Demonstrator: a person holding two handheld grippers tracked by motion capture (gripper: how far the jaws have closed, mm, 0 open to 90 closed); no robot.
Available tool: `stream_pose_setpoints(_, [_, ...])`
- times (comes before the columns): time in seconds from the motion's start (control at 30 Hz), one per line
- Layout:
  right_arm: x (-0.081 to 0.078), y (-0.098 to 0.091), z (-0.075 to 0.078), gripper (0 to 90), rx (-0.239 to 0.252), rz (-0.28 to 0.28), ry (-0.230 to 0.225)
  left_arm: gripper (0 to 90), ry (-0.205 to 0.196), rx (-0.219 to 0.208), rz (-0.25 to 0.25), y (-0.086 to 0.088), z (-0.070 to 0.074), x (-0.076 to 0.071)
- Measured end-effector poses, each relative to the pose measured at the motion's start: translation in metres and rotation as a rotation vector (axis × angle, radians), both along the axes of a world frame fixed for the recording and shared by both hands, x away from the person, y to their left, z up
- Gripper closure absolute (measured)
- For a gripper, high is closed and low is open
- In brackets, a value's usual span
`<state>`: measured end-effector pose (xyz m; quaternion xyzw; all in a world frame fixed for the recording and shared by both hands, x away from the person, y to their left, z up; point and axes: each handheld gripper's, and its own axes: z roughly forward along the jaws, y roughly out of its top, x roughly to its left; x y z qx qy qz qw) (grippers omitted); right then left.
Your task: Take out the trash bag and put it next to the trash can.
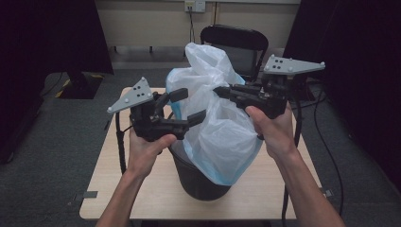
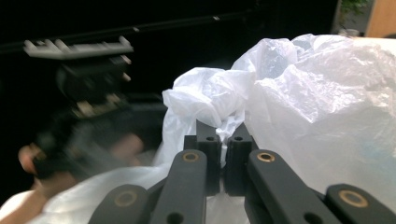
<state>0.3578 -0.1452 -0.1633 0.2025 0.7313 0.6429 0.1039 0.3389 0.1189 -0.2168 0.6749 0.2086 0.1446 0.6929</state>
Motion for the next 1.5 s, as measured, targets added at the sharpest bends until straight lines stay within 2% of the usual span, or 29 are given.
stream_pose_setpoints(0.1, [-0.005,0.01,0.005,88.3,0.016,0.026,-0.008,12.9,0.012,0.051,0.024,-0.018,-0.006,0.007])
stream_pose_setpoints(0.27, [-0.009,0.015,0.006,88.3,0.027,0.043,-0.004,13.1,0.031,0.074,-0.003,-0.031,-0.011,0.012])
stream_pose_setpoints(0.37, [-0.011,0.015,0.005,88.5,0.034,0.057,0.001,16.5,0.041,0.094,0.002,-0.038,-0.013,0.015])
stream_pose_setpoints(0.4, [-0.011,0.015,0.005,88.5,0.035,0.061,0.002,20.9,0.04,0.09,-0.001,-0.04,-0.013,0.015])
stream_pose_setpoints(0.43, [-0.012,0.014,0.004,88.6,0.036,0.067,0.0,30.8,0.027,0.094,-0.023,-0.041,-0.012,0.016])
stream_pose_setpoints(0.47, [-0.014,0.014,0.004,88.6,0.034,0.072,-0.002,47.6,0.015,0.094,-0.041,-0.042,-0.012,0.015])
stream_pose_setpoints(0.5, [-0.017,0.013,0.003,88.6,0.025,0.068,-0.014,60.1,0.008,0.09,-0.028,-0.042,-0.012,0.014])
stream_pose_setpoints(0.53, [-0.019,0.013,0.003,88.6,0.011,0.067,-0.031,71.8,-0.002,0.09,-0.043,-0.041,-0.011,0.014])
stream_pose_setpoints(0.57, [-0.024,0.011,0.001,87.3,0.001,0.061,-0.041,88.0,0.002,0.082,-0.061,-0.041,-0.01,0.014])
stream_pose_setpoints(0.6, [-0.024,0.011,0.001,87.3,0.001,0.061,-0.041,88.0,0.008,0.081,-0.07,-0.042,-0.01,0.014])
stream_pose_setpoints(0.63, [-0.026,0.009,0.001,74.8,-0.006,0.043,-0.052,89.5,0.005,0.089,-0.067,-0.043,-0.009,0.014])
stream_pose_setpoints(0.67, [-0.026,0.009,0.001,74.8,-0.006,0.043,-0.052,89.5,0.002,0.094,-0.069,-0.043,-0.007,0.013])
stream_pose_setpoints(0.7, [-0.027,0.007,0.003,50.3,-0.009,0.02,-0.05,89.6,-0.001,0.1,-0.074,-0.043,-0.006,0.012])
stream_pose_setpoints(0.73, [-0.027,0.007,0.003,50.3,-0.009,0.02,-0.05,89.6,-0.01,0.103,-0.075,-0.043,-0.004,0.011])
stream_pose_setpoints(0.8, [-0.027,0.003,0.005,35.3,-0.009,-0.017,-0.063,89.6,-0.018,0.099,-0.073,-0.039,0.002,0.009])
stream_pose_setpoints(0.83, [-0.027,-0.004,0.006,25.3,0.003,-0.025,-0.071,89.6,-0.031,0.079,-0.074,-0.033,0.009,0.007])
stream_pose_setpoints(0.87, [-0.027,-0.004,0.006,25.3,0.003,-0.025,-0.071,89.6,-0.031,0.079,-0.074,-0.033,0.009,0.007])
stream_pose_setpoints(0.9, [-0.027,-0.008,0.006,20.2,0.003,-0.035,-0.075,89.6,-0.035,0.065,-0.074,-0.029,0.013,0.007])
stream_pose_setpoints(0.97, [-0.026,-0.014,0.005,15.6,-0.001,-0.041,-0.076,89.6,-0.045,0.046,-0.061,-0.022,0.021,0.005])
stream_pose_setpoints(1.03, [-0.025,-0.019,0.002,15.7,-0.011,-0.058,-0.081,89.6,-0.057,0.034,-0.057,-0.015,0.029,0.004])
stream_pose_setpoints(1.07, [-0.024,-0.022,-0.006,15.6,-0.055,-0.105,-0.106,89.6,-0.065,0.026,-0.056,-0.012,0.032,0.003])
stream_pose_setpoints(1.1, [-0.021,-0.023,-0.01,15.7,-0.06,-0.086,-0.087,89.6,-0.077,0.01,-0.057,-0.007,0.038,0.001])
stream_pose_setpoints(1.23, [-0.013,-0.022,-0.019,15.5,-0.059,-0.047,-0.065,89.6,-0.091,0.001,-0.062,-0.004,0.043,-0.001])
stream_pose_setpoints(1.27, [-0.006,-0.018,-0.024,14.9,-0.059,0.006,-0.041,89.6,-0.092,-0.003,-0.079,-0.006,0.043,-0.002])
stream_pose_setpoints(1.3, [-0.003,-0.015,-0.026,14.1,-0.059,0.024,-0.032,89.6,-0.092,-0.003,-0.079,-0.006,0.043,-0.002])
stream_pose_setpoints(1.33, [0.0,-0.011,-0.027,13.4,-0.057,0.045,-0.023,89.6,-0.082,-0.017,-0.11,-0.008,0.041,-0.002])
stream_pose_setpoints(1.5, [0.01,0.008,-0.033,12.6,-0.09,0.098,-0.003,89.6,-0.079,-0.003,-0.11,-0.013,0.04,-0.003])
